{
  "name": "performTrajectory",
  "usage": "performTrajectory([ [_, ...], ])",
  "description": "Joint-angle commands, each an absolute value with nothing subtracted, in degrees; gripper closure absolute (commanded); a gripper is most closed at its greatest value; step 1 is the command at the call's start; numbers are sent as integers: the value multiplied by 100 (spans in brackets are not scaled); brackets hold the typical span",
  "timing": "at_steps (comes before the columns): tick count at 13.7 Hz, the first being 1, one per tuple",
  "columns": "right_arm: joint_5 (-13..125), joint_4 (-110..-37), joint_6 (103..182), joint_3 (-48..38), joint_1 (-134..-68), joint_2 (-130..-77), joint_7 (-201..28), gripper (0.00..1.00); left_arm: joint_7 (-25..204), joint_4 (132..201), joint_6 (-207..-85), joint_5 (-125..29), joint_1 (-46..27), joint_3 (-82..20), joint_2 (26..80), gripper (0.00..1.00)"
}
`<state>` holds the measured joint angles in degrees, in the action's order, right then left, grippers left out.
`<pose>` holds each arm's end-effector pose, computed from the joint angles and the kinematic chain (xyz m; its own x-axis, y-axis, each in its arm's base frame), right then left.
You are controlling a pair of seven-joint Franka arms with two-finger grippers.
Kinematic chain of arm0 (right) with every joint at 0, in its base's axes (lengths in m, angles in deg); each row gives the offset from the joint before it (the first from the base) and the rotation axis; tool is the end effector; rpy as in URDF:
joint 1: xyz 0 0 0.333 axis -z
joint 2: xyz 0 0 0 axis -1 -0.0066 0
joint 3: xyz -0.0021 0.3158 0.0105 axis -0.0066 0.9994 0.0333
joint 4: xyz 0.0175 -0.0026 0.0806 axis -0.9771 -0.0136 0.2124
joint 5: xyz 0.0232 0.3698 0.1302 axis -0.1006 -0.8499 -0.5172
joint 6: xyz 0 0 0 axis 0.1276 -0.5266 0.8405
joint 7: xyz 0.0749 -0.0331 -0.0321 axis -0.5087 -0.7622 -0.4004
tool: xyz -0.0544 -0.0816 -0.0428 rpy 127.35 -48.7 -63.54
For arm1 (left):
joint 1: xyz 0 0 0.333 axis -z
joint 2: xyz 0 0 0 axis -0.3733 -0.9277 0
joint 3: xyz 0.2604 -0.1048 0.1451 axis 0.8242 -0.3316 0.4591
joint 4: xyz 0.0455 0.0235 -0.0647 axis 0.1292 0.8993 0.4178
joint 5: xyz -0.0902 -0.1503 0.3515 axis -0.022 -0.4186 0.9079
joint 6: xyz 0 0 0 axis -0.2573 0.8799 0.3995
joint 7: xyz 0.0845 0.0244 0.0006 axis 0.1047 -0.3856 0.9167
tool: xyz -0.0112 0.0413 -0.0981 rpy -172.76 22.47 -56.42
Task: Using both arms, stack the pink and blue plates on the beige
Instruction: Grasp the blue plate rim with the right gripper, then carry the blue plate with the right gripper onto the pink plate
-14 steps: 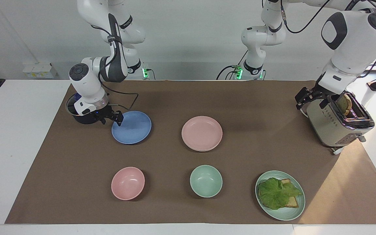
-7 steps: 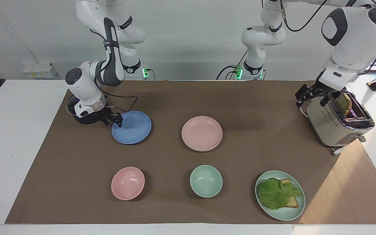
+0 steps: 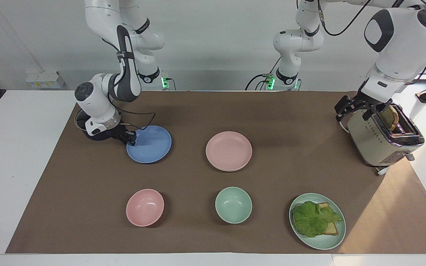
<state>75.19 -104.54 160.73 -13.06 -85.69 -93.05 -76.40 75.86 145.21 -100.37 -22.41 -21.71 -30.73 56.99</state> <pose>0.5010 -0.0391 0.2898 0.9630 -0.2573 -0.0799 -0.2657 -0.9561 -0.1236 0.5878 -0.0285 0.5910 0.9998 -0.0189 -0.0098 -0.0188 -0.9998 0.0055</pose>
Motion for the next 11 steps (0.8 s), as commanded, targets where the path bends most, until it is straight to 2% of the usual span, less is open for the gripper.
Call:
performTrajectory([
  [1,7315,-10499,16109,-1297,-8514,-9214,-7882,100,7565,14520,-9981,-2190,-2209,-3095,5740,0],
  [5,7315,-10210,15591,-1306,-8514,-9004,-7890,100,7565,14520,-9981,-2190,-2218,-3095,5749,0],
  [8,7315,-9579,14881,-1219,-8654,-8810,-7768,100,7565,14520,-9981,-2190,-2218,-3095,5740,0],
  [11,7315,-8919,14842,-1148,-9354,-9019,-7390,100,7565,14520,-9981,-2190,-2218,-3095,5740,0],
])
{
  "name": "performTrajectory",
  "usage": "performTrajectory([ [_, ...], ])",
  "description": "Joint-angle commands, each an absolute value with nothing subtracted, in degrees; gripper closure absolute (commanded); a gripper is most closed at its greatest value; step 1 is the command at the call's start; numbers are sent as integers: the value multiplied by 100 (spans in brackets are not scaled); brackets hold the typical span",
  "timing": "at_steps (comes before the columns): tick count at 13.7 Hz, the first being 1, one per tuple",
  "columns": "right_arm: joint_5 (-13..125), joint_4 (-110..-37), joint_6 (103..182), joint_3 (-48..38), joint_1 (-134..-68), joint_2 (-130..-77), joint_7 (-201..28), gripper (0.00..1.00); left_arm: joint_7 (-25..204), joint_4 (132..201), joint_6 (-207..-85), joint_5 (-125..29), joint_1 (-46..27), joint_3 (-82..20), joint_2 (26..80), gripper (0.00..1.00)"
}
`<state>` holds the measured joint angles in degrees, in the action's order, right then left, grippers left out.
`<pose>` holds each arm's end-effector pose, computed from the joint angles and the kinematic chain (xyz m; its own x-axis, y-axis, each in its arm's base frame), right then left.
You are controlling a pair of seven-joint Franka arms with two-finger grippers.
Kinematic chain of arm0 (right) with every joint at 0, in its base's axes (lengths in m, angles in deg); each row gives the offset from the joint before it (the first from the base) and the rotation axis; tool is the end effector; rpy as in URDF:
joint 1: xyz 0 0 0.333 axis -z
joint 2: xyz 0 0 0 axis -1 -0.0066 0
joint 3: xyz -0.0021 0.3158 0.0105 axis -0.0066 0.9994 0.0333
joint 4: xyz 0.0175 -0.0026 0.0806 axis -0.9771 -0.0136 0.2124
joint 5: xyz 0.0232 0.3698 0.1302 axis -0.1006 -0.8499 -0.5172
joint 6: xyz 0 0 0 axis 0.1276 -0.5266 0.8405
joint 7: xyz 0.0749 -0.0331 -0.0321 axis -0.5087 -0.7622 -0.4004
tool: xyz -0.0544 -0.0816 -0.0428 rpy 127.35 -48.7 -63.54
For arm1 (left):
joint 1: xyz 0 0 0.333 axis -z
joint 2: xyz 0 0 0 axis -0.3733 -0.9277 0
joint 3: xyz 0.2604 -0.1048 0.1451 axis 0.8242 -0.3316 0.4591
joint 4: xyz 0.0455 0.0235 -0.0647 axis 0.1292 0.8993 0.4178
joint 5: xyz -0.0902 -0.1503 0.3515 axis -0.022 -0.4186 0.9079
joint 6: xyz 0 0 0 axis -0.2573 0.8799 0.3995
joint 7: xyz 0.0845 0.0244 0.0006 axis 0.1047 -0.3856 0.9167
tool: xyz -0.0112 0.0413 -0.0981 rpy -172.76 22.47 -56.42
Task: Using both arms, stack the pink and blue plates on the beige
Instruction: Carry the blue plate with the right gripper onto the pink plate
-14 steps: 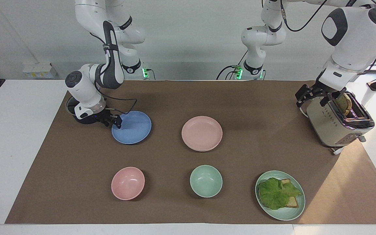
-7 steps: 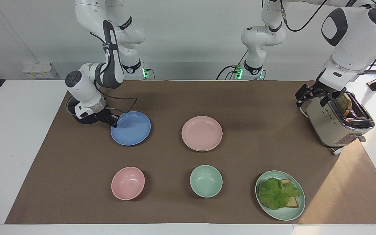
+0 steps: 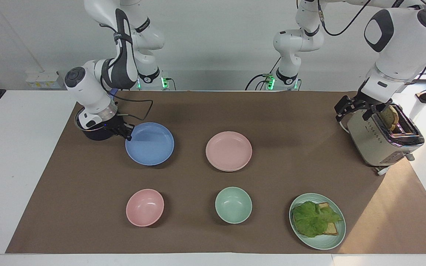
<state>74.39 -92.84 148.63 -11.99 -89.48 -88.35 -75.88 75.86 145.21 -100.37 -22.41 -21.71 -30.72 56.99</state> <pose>0.5400 0.0098 0.4025 0.9872 -0.1592 -0.0099 -0.1584 -0.9716 -0.1758 0.5878 -0.0284 0.5910 0.9998 -0.0187 -0.0098 -0.0187 -0.9998 0.0055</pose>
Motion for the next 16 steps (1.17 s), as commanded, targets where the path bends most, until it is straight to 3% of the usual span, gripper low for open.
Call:
performTrajectory([
  [1,7315,-8821,15087,-1148,-9679,-9072,-7215,100,7565,14520,-9981,-2190,-2218,-3095,5740,0],
  [5,7315,-8785,16001,-1148,-11015,-9388,-5319,100,7565,14520,-9981,-2190,-2218,-3095,5740,0],
  [8,7306,-8838,16205,-1139,-11500,-9565,-4894,100,7565,14520,-9981,-2190,-2209,-3095,5749,0],
  [16,7315,-9084,16327,-1104,-11809,-9661,-4946,100,7565,14520,-9981,-2190,-2218,-3095,5740,0],
])
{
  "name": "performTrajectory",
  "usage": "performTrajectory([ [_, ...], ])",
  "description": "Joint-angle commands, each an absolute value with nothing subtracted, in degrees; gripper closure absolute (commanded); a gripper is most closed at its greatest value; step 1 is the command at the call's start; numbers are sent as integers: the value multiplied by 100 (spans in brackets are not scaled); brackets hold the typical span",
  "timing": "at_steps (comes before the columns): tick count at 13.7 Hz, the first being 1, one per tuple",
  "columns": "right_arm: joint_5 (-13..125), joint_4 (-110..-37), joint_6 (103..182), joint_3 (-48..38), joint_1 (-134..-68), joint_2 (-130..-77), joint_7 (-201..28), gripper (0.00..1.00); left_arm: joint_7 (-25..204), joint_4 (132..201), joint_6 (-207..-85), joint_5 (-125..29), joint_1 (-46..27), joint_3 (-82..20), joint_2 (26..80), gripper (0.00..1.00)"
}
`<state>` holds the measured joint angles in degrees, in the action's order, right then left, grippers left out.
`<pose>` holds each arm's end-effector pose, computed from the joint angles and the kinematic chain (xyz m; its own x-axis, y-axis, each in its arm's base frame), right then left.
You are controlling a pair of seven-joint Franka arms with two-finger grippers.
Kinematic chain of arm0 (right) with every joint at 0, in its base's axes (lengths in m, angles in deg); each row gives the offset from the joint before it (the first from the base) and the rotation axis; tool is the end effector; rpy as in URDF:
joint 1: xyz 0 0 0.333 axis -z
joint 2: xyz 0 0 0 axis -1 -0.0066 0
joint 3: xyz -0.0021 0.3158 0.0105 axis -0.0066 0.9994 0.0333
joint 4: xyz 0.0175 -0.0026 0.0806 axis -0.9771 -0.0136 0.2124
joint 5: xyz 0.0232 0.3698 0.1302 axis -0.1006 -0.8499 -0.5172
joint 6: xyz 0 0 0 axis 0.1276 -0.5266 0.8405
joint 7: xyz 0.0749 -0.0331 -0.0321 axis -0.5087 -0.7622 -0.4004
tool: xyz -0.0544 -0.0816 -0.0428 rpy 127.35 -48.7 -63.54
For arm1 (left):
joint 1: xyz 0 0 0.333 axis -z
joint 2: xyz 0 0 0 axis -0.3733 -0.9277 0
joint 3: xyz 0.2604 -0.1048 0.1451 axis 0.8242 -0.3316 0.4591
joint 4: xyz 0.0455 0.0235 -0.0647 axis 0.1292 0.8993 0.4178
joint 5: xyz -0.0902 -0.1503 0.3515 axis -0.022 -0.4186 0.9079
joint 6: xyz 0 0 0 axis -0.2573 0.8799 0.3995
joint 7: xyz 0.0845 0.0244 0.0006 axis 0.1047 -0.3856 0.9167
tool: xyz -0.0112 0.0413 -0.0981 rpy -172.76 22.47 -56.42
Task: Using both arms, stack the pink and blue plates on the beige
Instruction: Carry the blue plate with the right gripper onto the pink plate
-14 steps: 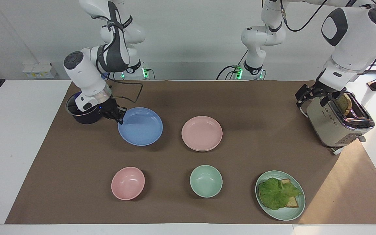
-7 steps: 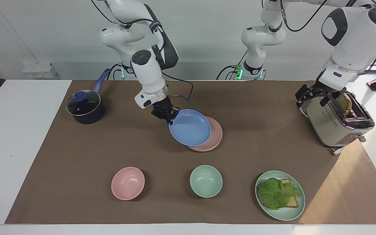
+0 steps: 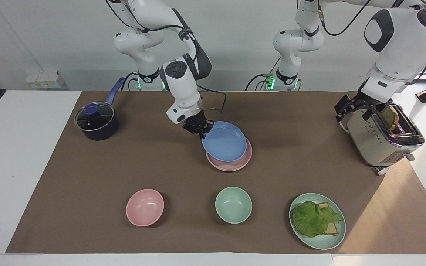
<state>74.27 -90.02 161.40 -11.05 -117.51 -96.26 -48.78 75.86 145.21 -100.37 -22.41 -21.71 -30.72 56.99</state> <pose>0.5074 0.2847 0.3683 0.9870 -0.1585 0.0277 -0.1492 -0.9660 -0.2113 0.5878 -0.0284 0.5910 0.9998 -0.0187 -0.0098 -0.0187 -0.9998 0.0055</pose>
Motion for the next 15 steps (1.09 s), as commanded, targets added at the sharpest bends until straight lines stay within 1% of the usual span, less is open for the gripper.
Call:
performTrajectory([
  [1,7315,-9093,16415,-1104,-11810,-9705,-4955,100,7565,14520,-9981,-2190,-2218,-3095,5740,0],
  [5,7315,-9049,16741,-1104,-11854,-9829,-4928,100,7565,14520,-9981,-2190,-2218,-3095,5740,0],
  [8,7315,-9049,16759,-1104,-11871,-9890,-4919,100,7565,14520,-9981,-2190,-2218,-3095,5740,0],
  [9,7315,-9049,16759,-1104,-11871,-9890,-4911,92,7565,14520,-9981,-2190,-2209,-3095,5740,0],
  [10,7315,-9040,16750,-1104,-11871,-9890,-4885,72,7565,14520,-9981,-2190,-2209,-3095,5749,0],
  [11,7315,-9040,16742,-1104,-11871,-9890,-4893,32,7565,14520,-9981,-2190,-2218,-3095,5740,0],
  [12,7315,-9032,16715,-1104,-11871,-9890,-4876,3,7565,14520,-9981,-2190,-2218,-3095,5740,0],
  [13,7315,-8979,16680,-1104,-11871,-9890,-4876,0,7565,14520,-9981,-2190,-2209,-3095,5749,0],
  [15,7315,-8917,16523,-1121,-11828,-9803,-4884,0,7565,14520,-9981,-2190,-2218,-3095,5740,0],
])
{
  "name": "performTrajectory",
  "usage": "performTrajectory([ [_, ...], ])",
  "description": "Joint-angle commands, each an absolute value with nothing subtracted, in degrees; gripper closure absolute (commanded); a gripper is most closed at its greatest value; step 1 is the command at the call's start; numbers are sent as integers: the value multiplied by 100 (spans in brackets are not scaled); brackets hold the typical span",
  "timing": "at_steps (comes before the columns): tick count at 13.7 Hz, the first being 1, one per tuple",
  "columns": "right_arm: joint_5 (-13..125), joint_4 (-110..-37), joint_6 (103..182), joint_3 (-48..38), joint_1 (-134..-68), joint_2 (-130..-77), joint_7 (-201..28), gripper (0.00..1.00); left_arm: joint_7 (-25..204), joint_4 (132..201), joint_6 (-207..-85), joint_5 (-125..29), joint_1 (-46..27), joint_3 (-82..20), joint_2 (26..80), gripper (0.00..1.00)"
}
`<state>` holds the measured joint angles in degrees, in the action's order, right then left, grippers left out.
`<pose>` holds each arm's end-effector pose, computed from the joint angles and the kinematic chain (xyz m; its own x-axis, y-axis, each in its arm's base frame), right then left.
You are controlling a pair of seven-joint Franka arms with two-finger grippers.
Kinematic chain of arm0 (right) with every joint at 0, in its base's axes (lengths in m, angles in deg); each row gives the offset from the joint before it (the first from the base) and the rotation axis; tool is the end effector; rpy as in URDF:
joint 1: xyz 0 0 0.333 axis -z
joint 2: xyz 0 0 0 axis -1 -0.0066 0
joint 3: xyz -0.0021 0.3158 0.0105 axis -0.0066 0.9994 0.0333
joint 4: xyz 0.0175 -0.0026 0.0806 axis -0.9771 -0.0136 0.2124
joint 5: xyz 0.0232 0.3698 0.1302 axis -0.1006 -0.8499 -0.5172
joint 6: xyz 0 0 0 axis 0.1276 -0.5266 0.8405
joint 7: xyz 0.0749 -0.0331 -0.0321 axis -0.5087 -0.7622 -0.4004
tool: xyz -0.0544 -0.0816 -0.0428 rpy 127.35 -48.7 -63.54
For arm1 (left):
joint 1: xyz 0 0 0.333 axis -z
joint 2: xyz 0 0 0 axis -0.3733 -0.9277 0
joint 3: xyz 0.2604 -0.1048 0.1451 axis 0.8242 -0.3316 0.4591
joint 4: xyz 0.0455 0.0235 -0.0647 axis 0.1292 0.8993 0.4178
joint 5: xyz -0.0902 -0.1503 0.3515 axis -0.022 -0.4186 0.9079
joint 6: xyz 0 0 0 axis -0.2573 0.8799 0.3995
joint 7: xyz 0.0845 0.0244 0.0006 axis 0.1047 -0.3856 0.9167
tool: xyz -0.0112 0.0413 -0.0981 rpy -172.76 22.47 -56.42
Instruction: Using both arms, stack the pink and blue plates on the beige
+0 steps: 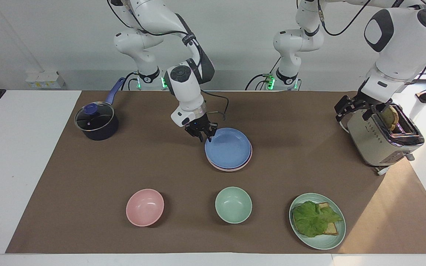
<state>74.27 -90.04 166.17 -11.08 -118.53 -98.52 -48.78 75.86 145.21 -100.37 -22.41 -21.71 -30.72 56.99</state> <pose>0.5110 0.2955 0.3535 0.9856 -0.1558 0.0666 -0.1369 -0.9639 -0.2282 0.5878 -0.0284 0.5910 0.9998 -0.0187 -0.0098 -0.0187 -0.9998 0.0055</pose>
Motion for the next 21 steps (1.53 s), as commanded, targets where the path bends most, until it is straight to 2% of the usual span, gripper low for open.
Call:
performTrajectory([
  [1,7332,-8856,16348,-1139,-11784,-9707,-4884,0,7565,14520,-9981,-2190,-2209,-3095,5740,0],
  [4,7464,-8777,15855,-1209,-11460,-9321,-4902,0,7565,14520,-9981,-2190,-2209,-3095,5740,0],
  [8,8349,-8768,15179,-1183,-10555,-8627,-5077,0,7565,14520,-9981,-2190,-2218,-3095,5740,0],
  [12,8440,-8549,14274,-1192,-9404,-8098,-6297,0,7565,14520,-9981,-2190,-2218,-3095,5749,0],
  [15,8457,-7698,13246,-1183,-8840,-8194,-6781,0,7565,14520,-9981,-2190,-2218,-3095,5740,0],
  [21,8870,-5826,11489,-1174,-8716,-8975,-7038,0,7565,14520,-9981,-2190,-2218,-3095,5740,0],
])
